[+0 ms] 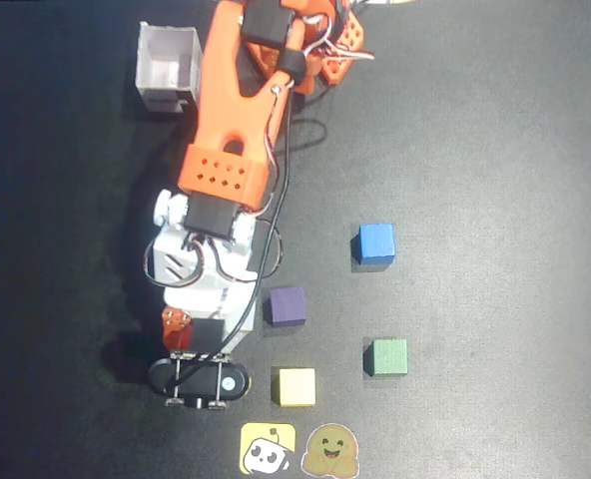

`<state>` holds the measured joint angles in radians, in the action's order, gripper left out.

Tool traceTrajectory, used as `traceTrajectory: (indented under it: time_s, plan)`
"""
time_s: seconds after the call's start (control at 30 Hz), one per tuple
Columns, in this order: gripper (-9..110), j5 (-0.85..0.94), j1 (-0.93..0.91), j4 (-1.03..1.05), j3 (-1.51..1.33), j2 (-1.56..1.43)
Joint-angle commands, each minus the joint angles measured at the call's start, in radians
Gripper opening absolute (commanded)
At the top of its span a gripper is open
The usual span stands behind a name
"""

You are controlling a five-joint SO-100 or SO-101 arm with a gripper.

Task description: Put the red cube on top of the orange cube.

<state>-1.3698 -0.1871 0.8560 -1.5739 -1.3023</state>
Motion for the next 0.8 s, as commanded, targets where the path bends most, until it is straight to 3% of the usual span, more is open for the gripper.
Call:
traceTrajectory:
  time_s: [0.0,0.53,0.77]
  plan:
    - [7,-0.008,0.009,-0.015,0.046,-0.002]
    - [22,-0.035,0.009,-0.020,0.046,0.029]
    - [22,-0.035,0.009,-0.021,0.058,0.035]
